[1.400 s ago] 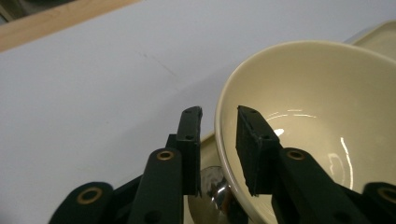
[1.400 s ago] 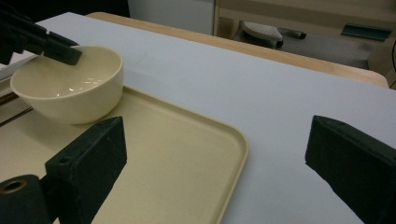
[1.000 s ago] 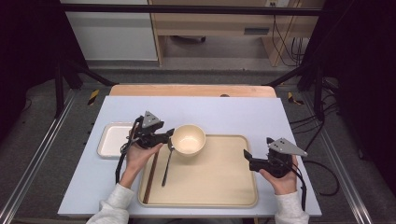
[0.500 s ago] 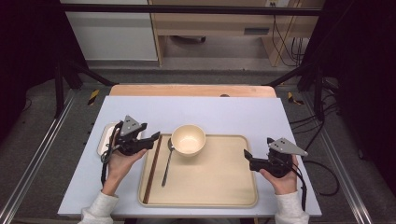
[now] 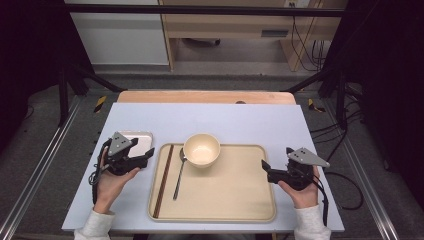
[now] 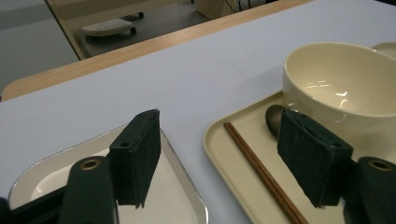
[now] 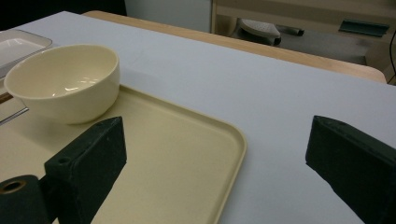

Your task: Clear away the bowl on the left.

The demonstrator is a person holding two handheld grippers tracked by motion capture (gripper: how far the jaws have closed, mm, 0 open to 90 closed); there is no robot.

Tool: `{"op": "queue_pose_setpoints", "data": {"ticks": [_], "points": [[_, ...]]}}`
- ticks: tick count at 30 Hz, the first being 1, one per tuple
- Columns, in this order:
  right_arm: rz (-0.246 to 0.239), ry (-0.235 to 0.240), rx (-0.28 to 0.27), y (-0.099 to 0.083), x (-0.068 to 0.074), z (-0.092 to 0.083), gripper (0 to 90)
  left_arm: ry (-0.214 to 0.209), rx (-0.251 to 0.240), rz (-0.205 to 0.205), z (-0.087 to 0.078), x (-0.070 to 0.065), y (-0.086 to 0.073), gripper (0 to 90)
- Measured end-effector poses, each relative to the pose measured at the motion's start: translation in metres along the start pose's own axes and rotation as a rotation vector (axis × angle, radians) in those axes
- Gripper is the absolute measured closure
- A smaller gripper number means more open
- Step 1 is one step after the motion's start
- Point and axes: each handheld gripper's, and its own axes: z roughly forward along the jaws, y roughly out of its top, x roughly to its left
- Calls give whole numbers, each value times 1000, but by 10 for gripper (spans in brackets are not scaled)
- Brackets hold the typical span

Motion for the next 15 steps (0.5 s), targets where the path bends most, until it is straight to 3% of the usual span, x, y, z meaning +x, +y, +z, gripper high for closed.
{"op": "queue_pose_setpoints", "data": {"ticks": [9,15], "points": [[3,0,-8,1,0,-2,55,27,-4,-3,-7,16,-5,256],[0,2,-3,1,0,0,55,53,-7,-67,-11,38,-9,249]]}}
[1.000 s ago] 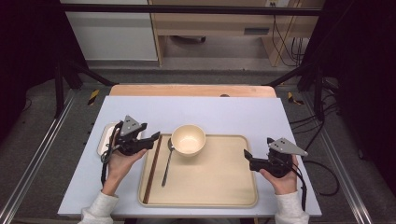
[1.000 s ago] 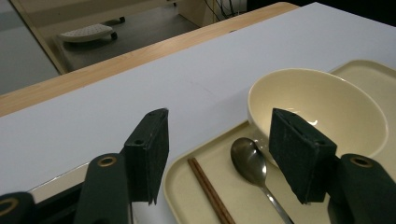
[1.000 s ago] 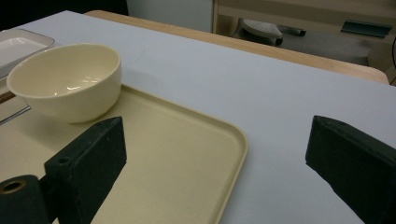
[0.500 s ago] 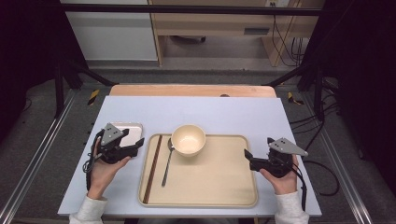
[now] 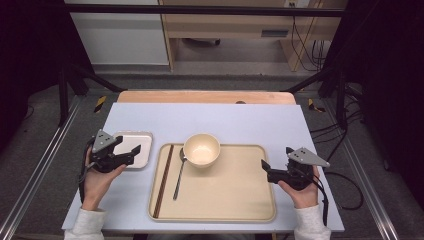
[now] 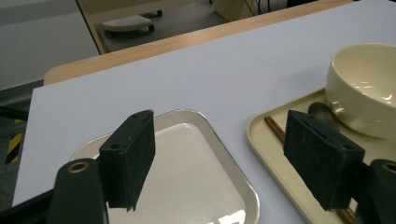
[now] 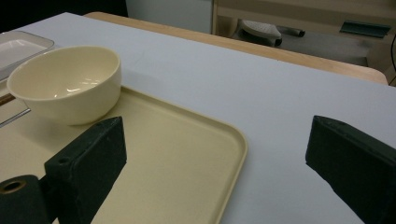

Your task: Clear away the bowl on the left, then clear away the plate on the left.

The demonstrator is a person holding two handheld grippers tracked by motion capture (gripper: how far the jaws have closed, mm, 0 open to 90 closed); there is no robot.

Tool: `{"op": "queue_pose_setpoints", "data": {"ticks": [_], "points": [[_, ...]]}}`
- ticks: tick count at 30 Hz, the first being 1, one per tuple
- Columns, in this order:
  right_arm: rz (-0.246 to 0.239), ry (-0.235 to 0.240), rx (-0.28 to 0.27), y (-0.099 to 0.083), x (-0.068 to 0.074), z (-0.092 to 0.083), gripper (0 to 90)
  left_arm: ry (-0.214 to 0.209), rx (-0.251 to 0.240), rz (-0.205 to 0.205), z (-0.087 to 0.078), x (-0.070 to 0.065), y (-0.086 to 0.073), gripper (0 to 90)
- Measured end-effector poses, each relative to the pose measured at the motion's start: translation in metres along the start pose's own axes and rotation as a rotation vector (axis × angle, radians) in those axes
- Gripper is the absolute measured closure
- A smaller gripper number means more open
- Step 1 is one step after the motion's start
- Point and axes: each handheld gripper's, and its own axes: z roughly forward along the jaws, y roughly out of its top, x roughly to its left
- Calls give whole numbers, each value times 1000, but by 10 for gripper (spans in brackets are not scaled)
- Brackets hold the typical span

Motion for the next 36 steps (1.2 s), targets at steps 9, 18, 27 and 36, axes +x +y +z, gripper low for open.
{"op": "queue_pose_setpoints", "data": {"ticks": [9,18,27,36], "points": [[1,0,1,0,0,-1,55,24,-27,-16,-11,19,2,245],[0,1,0,1,1,0,55,50,-22,-70,-15,43,-5,243],[1,6,11,-1,1,3,55,75,37,-101,-3,60,-13,258],[4,10,13,-3,0,4,56,95,87,-129,11,70,-19,273]]}}
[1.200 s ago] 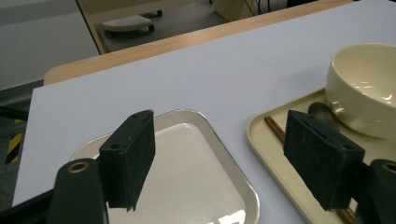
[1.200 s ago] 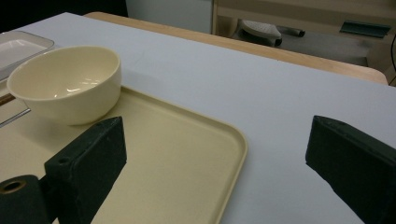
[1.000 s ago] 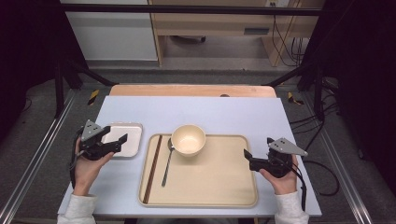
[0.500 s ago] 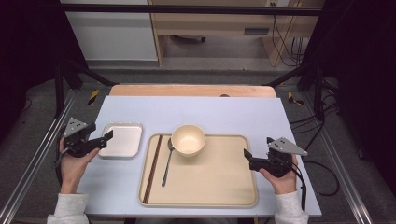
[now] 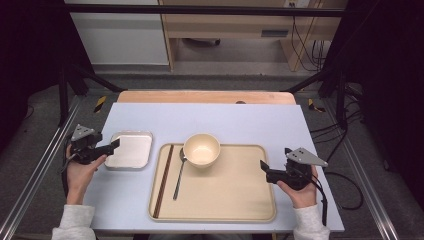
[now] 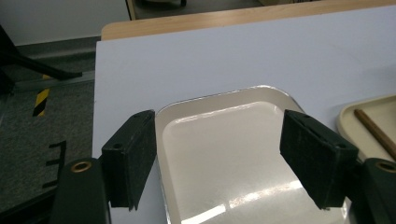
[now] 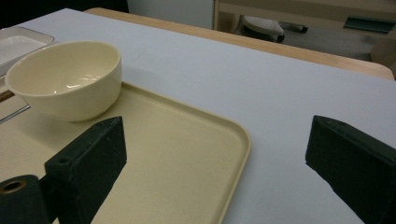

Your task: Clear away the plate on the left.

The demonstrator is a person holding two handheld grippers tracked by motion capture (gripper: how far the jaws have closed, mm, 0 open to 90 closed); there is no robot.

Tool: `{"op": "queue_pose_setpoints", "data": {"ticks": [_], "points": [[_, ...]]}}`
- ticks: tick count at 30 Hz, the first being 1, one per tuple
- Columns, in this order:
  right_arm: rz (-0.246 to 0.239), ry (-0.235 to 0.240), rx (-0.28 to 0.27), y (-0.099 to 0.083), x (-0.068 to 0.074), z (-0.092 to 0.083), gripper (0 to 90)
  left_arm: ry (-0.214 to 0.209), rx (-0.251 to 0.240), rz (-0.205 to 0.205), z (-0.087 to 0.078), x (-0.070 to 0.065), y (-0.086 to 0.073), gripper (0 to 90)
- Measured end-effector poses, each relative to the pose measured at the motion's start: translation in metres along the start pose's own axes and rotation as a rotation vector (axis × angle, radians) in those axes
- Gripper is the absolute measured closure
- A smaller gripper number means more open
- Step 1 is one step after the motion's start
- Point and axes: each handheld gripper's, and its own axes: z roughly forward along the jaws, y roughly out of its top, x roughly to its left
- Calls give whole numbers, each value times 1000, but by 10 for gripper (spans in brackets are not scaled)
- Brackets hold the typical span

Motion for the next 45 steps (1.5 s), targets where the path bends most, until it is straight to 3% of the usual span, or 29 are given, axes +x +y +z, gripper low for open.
{"op": "queue_pose_setpoints", "data": {"ticks": [12,17,29,40,45], "points": [[0,1,0,0,0,0,57,77,117,-22,21,8,-7,329],[3,-1,4,0,0,1,57,88,141,-54,26,14,-10,369],[-8,-2,0,1,1,-1,57,84,240,-68,40,21,-20,482],[-15,-3,8,0,3,1,57,70,243,-113,43,28,-25,573],[-14,-5,8,0,3,1,57,53,246,-114,43,28,-24,652]]}}
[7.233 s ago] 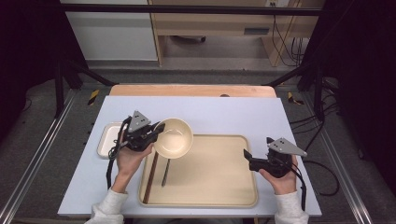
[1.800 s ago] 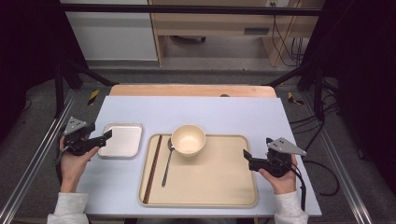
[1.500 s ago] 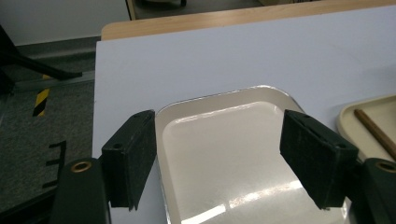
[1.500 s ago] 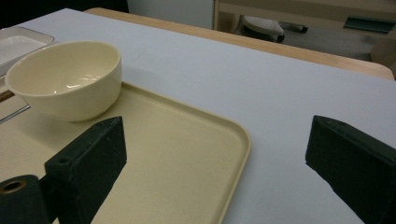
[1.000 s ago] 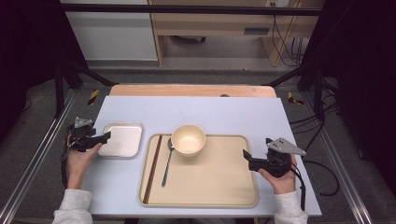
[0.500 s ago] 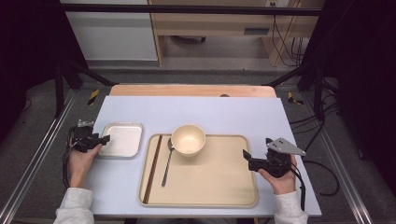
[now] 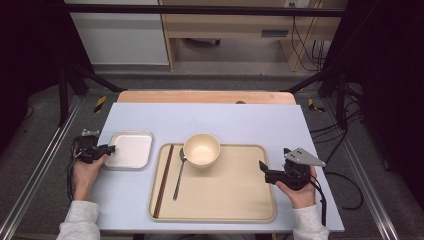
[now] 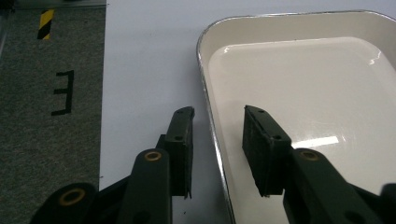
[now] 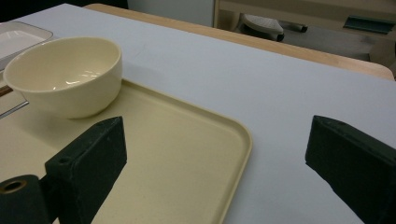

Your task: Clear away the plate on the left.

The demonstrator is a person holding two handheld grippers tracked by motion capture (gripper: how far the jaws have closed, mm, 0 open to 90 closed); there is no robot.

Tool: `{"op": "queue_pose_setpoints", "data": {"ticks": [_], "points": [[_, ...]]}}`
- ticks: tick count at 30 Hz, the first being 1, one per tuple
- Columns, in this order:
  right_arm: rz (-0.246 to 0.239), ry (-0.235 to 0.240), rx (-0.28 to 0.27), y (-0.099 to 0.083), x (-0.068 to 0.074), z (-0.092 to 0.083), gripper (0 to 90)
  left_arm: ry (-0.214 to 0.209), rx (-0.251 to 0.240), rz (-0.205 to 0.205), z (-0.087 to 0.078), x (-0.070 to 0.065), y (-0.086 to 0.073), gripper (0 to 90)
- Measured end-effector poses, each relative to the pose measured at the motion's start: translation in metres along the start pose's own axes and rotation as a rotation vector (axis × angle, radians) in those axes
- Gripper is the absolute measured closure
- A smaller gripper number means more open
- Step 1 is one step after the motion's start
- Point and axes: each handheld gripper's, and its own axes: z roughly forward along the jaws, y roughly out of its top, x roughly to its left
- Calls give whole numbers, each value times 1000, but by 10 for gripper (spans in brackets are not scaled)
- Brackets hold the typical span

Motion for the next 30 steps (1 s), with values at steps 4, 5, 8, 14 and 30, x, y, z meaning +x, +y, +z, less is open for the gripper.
{"op": "queue_pose_setpoints", "data": {"ticks": [4,5,8,14,30], "points": [[1,0,3,0,1,1,57,-1,5,-2,0,-2,1,708],[1,0,3,0,1,1,57,-1,5,-2,0,-2,1,709],[-3,0,7,-1,1,2,56,-17,9,-38,1,0,1,719],[-2,-1,9,-1,1,2,56,-5,15,-62,0,0,1,761],[-3,-2,8,-1,1,3,57,19,18,-89,-5,-2,3,844]]}}
